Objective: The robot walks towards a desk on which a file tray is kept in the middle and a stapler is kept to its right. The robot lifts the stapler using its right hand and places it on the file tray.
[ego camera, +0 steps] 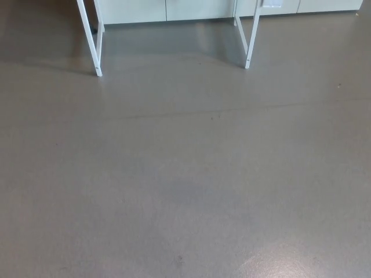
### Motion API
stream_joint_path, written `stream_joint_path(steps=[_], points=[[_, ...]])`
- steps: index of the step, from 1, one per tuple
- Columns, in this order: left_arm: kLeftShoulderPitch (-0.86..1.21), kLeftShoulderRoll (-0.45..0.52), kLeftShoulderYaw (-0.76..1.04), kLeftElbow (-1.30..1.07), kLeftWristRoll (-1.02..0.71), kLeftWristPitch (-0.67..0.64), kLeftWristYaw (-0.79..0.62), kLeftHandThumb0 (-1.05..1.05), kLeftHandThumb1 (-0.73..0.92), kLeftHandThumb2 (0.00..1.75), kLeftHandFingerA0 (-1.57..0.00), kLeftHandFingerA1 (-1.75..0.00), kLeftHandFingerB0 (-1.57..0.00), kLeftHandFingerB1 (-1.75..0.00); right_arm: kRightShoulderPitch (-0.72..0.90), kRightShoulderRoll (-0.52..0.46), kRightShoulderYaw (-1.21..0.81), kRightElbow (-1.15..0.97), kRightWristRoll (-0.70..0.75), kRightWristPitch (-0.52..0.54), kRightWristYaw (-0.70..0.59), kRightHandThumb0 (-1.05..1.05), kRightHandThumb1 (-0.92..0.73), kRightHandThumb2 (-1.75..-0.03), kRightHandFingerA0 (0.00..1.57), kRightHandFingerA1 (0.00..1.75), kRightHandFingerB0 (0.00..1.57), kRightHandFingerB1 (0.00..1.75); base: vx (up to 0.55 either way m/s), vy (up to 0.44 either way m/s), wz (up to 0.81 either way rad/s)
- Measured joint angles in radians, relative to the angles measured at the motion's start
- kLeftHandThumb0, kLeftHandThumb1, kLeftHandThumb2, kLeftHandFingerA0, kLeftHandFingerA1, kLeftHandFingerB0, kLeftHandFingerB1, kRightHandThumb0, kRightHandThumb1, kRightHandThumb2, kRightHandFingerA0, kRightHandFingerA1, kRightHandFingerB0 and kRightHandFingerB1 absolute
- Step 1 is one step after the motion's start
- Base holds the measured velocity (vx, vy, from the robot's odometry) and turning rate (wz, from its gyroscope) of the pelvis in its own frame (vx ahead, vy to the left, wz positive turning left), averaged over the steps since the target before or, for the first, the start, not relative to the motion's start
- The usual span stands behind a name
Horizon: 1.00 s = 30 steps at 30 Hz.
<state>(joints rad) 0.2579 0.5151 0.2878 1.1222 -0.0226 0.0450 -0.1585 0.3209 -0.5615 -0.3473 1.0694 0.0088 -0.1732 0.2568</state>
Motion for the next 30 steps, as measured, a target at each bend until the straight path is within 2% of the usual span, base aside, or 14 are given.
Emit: stream_joint_path(steps=[11,18,30], points=[[-0.010,0.005,0.012,0.028,-0.018,-0.015,-0.036,-0.42,0.66,0.59,-0.59,-0.58,-0.53,-0.52,-0.003,-0.010,-0.018,0.047,0.038,-0.085,0.068,-0.70,-0.41,-0.78,0.04,0.49,0.14,0.47,0.00,0.000,0.00],[-0.018,0.016,0.011,0.031,-0.024,-0.016,-0.044,-0.42,0.66,0.59,-0.59,-0.58,-0.53,-0.52,-0.003,-0.015,-0.017,0.064,0.043,-0.105,0.081,-0.70,-0.41,-0.78,0.04,0.49,0.14,0.47,0.00,-0.006,0.18],[-0.012,0.012,0.006,0.037,-0.029,-0.027,-0.048,-0.42,0.66,0.59,-0.59,-0.58,-0.53,-0.52,-0.007,-0.025,-0.014,0.070,0.050,-0.122,0.089,-0.70,-0.41,-0.78,0.04,0.49,0.14,0.47,0.11,0.092,-0.12]])
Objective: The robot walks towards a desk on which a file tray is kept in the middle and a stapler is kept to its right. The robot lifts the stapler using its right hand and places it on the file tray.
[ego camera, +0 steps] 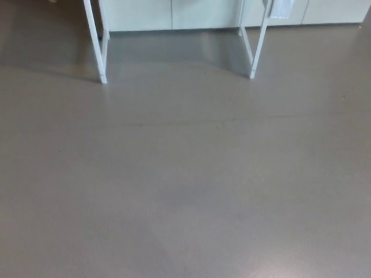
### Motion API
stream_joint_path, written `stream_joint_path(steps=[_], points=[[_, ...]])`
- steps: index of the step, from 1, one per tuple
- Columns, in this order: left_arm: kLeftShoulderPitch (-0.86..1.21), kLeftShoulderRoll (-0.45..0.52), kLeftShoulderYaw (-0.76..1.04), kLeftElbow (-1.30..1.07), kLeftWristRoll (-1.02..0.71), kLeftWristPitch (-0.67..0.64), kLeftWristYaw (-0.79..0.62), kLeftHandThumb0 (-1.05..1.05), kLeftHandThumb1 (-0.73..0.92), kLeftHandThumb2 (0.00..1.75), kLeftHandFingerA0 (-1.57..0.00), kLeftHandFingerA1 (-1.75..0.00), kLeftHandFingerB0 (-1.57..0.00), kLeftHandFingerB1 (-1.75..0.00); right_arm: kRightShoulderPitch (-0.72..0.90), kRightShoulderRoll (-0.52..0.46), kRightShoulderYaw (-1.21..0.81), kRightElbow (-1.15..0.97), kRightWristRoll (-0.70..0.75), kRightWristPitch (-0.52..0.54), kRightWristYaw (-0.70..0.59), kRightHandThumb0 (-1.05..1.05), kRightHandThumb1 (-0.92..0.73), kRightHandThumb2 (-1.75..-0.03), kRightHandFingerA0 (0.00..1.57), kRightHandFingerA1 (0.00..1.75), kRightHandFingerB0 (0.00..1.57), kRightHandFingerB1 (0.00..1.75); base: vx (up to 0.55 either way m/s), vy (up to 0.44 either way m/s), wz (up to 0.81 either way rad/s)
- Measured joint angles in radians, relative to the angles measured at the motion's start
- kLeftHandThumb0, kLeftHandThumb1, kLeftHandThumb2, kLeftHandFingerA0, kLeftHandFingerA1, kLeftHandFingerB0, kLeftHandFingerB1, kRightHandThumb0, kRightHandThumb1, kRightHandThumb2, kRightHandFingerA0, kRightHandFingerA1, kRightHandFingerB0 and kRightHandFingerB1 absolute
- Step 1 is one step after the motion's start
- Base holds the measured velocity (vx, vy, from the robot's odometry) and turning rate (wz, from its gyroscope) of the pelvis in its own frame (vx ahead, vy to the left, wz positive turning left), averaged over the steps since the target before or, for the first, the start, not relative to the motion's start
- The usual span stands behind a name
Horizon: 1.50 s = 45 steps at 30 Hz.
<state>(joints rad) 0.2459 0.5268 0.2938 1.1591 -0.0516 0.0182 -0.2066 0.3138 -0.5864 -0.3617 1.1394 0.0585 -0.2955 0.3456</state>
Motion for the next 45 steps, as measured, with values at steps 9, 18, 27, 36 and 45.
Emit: stream_joint_path(steps=[9,18,27,36,45], points=[[-0.003,0.017,-0.002,0.004,-0.005,-0.013,0.000,-0.42,0.66,0.59,-0.59,-0.58,-0.53,-0.52,0.010,0.000,0.001,0.007,0.003,-0.005,0.003,-0.70,-0.41,-0.78,0.04,0.49,0.14,0.47,0.16,0.099,0.05],[-0.008,0.013,-0.004,0.012,-0.007,-0.015,-0.001,-0.42,0.66,0.59,-0.59,-0.58,-0.53,-0.52,0.001,-0.006,0.001,0.008,0.008,-0.012,0.005,-0.70,-0.41,-0.78,0.04,0.49,0.14,0.47,0.25,-0.092,0.06],[-0.002,0.013,-0.005,0.017,-0.007,-0.016,-0.001,-0.42,0.66,0.59,-0.59,-0.58,-0.53,-0.52,0.000,-0.007,0.002,0.010,0.009,-0.014,0.005,-0.70,-0.41,-0.78,0.04,0.49,0.14,0.47,0.22,0.009,-0.10],[-0.015,0.014,-0.007,0.016,-0.008,-0.022,-0.001,-0.42,0.66,0.59,-0.59,-0.58,-0.53,-0.52,0.000,-0.005,0.004,0.011,0.013,-0.018,0.006,-0.70,-0.41,-0.78,0.04,0.49,0.14,0.47,0.33,0.200,-0.12],[-0.001,0.010,-0.008,0.022,-0.008,-0.023,0.000,-0.42,0.66,0.59,-0.59,-0.58,-0.53,-0.52,0.008,-0.005,0.004,0.014,0.015,-0.016,0.005,-0.70,-0.41,-0.78,0.04,0.49,0.14,0.47,0.29,-0.044,0.02]])
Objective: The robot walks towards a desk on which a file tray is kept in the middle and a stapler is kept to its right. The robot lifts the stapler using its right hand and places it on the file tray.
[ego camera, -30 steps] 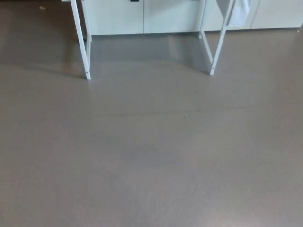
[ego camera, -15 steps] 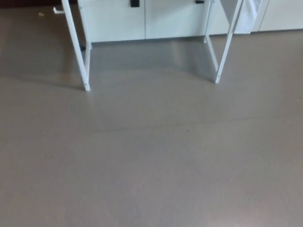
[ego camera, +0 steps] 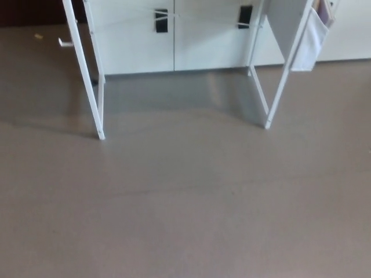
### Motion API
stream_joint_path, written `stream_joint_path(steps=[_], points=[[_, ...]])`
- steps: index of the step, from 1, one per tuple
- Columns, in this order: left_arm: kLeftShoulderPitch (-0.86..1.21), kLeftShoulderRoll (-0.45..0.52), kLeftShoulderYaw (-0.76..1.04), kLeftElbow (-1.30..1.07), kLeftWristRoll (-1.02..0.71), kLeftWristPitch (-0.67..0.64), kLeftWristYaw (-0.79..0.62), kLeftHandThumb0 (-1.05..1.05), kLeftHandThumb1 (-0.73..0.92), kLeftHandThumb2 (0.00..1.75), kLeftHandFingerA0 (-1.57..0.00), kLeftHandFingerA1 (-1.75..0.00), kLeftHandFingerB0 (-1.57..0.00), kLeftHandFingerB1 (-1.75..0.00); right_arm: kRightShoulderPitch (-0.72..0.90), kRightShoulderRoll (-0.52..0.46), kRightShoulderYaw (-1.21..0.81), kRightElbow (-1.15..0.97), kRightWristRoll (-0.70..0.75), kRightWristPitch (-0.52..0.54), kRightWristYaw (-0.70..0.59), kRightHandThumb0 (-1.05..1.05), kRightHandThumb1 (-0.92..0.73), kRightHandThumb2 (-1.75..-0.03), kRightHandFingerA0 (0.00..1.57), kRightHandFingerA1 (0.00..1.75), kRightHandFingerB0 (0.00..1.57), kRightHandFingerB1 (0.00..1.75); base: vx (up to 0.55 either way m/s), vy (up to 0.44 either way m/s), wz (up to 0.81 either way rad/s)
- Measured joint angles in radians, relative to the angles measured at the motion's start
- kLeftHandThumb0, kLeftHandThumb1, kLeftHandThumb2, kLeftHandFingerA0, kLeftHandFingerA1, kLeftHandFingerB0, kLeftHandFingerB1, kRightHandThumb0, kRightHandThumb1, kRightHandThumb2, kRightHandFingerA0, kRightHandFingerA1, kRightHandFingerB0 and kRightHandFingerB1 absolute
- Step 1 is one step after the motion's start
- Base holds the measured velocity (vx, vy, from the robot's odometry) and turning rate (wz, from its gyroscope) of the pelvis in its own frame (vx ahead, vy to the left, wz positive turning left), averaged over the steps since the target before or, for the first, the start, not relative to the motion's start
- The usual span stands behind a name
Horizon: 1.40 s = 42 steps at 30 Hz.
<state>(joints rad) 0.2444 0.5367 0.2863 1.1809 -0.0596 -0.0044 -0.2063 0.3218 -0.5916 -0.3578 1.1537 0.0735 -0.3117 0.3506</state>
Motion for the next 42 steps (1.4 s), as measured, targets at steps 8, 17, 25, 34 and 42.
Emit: stream_joint_path(steps=[8,17,25,34,42], points=[[-0.003,-0.003,-0.001,-0.001,0.000,-0.007,-0.001,-0.42,0.66,0.59,-0.59,-0.58,-0.53,-0.52,-0.014,-0.008,0.002,-0.005,0.004,-0.004,0.000,-0.70,-0.41,-0.78,0.04,0.49,0.14,0.47,0.31,-0.134,0.11],[-0.009,-0.004,-0.002,0.000,0.000,-0.007,-0.001,-0.42,0.66,0.59,-0.59,-0.58,-0.53,-0.52,-0.013,-0.002,0.005,-0.004,0.005,-0.005,0.001,-0.70,-0.41,-0.78,0.04,0.49,0.14,0.47,0.36,0.172,-0.19],[-0.010,0.002,-0.002,-0.001,0.000,-0.007,0.000,-0.42,0.66,0.59,-0.59,-0.58,-0.53,-0.52,-0.003,-0.003,0.005,-0.002,0.007,-0.006,0.001,-0.70,-0.41,-0.78,0.04,0.49,0.14,0.47,0.30,0.090,0.07],[-0.019,-0.003,-0.003,-0.003,-0.001,-0.013,-0.001,-0.42,0.66,0.59,-0.59,-0.58,-0.53,-0.52,-0.014,-0.006,0.007,-0.005,0.009,-0.007,-0.001,-0.70,-0.41,-0.78,0.04,0.49,0.14,0.47,0.39,-0.123,0.15],[-0.002,-0.003,-0.003,0.005,0.000,-0.013,-0.001,-0.42,0.66,0.59,-0.59,-0.58,-0.53,-0.52,-0.010,-0.006,0.007,-0.003,0.009,-0.007,-0.001,-0.70,-0.41,-0.78,0.04,0.49,0.14,0.47,0.31,-0.007,-0.10]])
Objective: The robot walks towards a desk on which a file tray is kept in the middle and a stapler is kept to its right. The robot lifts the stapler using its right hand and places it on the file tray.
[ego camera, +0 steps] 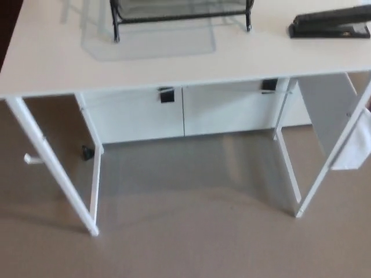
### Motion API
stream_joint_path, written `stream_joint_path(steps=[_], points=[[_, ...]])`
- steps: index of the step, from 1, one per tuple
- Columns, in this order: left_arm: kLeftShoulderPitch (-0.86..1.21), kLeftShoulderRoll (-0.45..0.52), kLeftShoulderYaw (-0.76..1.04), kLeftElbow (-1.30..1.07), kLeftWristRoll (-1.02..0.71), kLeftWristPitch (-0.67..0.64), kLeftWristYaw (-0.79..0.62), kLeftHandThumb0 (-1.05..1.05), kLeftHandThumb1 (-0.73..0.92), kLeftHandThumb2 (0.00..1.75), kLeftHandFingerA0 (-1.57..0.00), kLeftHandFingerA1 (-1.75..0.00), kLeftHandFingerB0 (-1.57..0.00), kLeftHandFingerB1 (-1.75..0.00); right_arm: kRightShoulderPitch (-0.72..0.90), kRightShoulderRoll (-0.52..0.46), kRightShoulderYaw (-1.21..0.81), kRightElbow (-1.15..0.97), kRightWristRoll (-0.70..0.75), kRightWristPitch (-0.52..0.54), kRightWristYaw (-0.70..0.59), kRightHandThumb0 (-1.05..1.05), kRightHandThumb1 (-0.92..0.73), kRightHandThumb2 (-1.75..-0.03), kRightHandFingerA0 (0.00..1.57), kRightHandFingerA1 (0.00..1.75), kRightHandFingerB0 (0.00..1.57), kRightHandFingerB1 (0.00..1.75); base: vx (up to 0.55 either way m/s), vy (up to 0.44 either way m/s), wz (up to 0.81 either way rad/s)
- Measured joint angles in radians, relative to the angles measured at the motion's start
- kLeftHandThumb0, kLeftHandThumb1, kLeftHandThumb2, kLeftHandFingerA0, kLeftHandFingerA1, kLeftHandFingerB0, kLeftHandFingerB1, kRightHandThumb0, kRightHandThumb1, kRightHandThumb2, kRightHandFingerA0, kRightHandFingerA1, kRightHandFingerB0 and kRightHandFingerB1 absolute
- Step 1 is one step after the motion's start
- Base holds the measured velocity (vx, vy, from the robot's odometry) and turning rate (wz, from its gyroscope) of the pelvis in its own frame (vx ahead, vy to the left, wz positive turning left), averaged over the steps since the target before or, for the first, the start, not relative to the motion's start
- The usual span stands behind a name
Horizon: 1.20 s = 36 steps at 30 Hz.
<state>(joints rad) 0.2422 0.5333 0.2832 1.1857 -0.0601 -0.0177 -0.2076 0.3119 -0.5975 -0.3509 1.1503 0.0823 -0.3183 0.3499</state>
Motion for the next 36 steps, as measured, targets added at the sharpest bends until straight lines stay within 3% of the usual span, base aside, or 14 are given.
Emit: stream_joint_path(steps=[12,22,36], points=[[-0.018,0.008,0.000,-0.004,0.000,-0.001,0.000,-0.42,0.66,0.59,-0.59,-0.58,-0.53,-0.52,0.001,0.004,0.002,-0.001,0.000,-0.002,0.000,-0.70,-0.41,-0.78,0.04,0.49,0.14,0.47,0.36,0.147,-0.01],[-0.019,0.006,0.001,-0.003,-0.001,-0.001,-0.002,-0.42,0.66,0.59,-0.59,-0.58,-0.53,-0.52,-0.011,-0.001,0.005,-0.004,0.001,0.000,0.000,-0.70,-0.41,-0.78,0.04,0.49,0.14,0.47,0.27,-0.119,0.06],[-0.020,0.007,0.000,-0.001,-0.001,-0.001,-0.003,-0.42,0.66,0.59,-0.59,-0.58,-0.53,-0.52,0.000,0.003,0.006,-0.001,0.001,0.000,0.000,-0.70,-0.41,-0.78,0.04,0.49,0.14,0.47,0.11,0.116,-0.08]])
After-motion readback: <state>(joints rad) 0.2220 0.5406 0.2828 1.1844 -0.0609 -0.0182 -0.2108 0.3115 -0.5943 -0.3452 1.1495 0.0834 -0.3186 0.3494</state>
